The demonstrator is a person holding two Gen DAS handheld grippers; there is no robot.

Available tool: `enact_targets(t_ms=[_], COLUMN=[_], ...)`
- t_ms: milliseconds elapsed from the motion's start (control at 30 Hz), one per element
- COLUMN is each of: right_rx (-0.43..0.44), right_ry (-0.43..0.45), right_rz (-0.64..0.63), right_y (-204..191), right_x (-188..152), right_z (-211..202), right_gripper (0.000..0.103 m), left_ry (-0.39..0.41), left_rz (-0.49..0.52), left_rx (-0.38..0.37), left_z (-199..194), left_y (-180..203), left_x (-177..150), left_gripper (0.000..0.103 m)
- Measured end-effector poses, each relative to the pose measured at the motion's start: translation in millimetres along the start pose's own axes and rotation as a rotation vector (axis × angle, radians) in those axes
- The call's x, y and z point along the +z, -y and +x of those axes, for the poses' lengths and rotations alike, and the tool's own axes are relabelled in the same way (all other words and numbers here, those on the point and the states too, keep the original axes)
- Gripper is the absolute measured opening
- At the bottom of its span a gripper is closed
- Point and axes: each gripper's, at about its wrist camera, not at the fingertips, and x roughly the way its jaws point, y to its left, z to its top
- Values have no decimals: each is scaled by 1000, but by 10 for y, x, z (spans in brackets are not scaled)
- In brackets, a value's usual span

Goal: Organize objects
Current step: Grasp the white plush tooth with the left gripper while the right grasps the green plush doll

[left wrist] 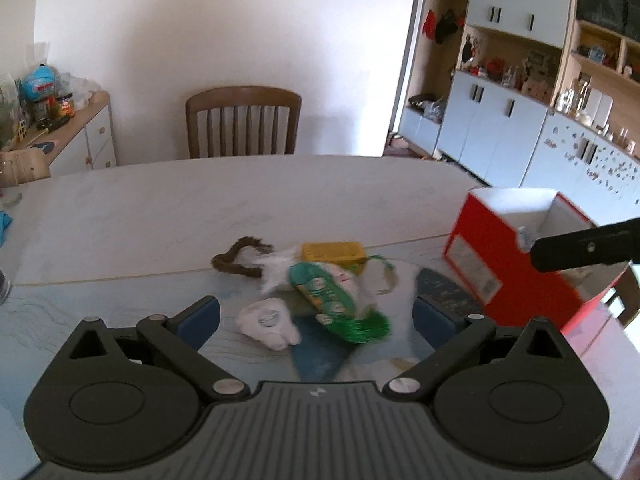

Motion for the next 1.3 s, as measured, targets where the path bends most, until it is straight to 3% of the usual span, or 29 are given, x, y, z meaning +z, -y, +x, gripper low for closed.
enact_targets(t_ms=[233,700,867,1267,1300], right_rx=[19,9,-9,-26,-28], right_ry=[-58,-156,-203,-259,-265], right_rz=[21,-4,22,16,18], right_y=[-92,-318,-289,-356,-350], right_x=[116,291,299,291,292], right_z=[362,1191,1435,1777,1805], right_gripper=[95,94,92,92,92], left_ry=[-74,-114,-114,-124,-127], left_rz=[8,29,31,5,2], left_rx=[4,13,43,12,8], left_z=[361,944,1056,1162,1174], left_y=[-273,-465,-459,-472,-472], left_x=[-98,-151,-164,-193,-195], left_gripper=[103,103,103,102,98])
